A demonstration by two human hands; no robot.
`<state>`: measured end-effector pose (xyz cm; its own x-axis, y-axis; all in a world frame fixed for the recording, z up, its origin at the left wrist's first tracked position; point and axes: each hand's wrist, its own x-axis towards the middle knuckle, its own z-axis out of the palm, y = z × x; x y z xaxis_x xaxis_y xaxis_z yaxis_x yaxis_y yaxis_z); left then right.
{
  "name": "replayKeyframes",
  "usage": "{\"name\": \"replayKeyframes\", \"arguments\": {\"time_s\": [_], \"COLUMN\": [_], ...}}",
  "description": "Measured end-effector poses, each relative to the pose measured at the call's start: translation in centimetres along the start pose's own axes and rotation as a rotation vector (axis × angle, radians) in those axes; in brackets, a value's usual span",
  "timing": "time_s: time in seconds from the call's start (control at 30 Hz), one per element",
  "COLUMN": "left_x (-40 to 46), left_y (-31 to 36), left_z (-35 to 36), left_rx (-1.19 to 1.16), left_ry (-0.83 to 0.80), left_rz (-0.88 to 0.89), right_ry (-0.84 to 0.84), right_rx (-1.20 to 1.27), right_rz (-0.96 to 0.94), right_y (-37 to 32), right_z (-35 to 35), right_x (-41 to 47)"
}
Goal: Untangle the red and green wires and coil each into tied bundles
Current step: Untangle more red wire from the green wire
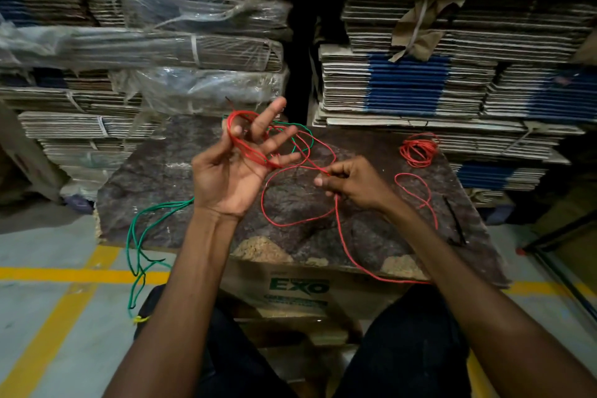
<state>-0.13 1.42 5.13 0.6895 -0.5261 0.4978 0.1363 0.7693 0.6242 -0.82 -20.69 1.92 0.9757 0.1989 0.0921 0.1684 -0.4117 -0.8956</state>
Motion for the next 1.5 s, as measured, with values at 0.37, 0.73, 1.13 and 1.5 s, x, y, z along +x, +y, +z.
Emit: {"name": "replayKeyframes", "arguments": {"time_s": [0.37,0.73,1.13,1.5], "left_x": [2.6,2.6,-0.5,-2.2], "left_y": [-1.0,-0.8,-0.9,-0.3], "left_z": [-0.5,-4.2,-0.9,0.9], "left_rx": [0.188,1.662,1.306,0.354], "left_ry": [0.367,0.147,-0.008,0.046], "left_rz": [0.103,0.005,-0.207,-0.248], "right_ry": [-0.158,-0.112,0.328,0.310], "right_rx": [-0.271,-0.313,-0.355,-0.120], "right_rz": [0.037,-0.161,-0.374,-0.293], "right_y": [0.0,-4.5,-6.3,-3.3], "right_z": [3.8,-1.7,-6.6,-5.4], "right_x": [-3.8,-5.0,-0.6,3.6]}}
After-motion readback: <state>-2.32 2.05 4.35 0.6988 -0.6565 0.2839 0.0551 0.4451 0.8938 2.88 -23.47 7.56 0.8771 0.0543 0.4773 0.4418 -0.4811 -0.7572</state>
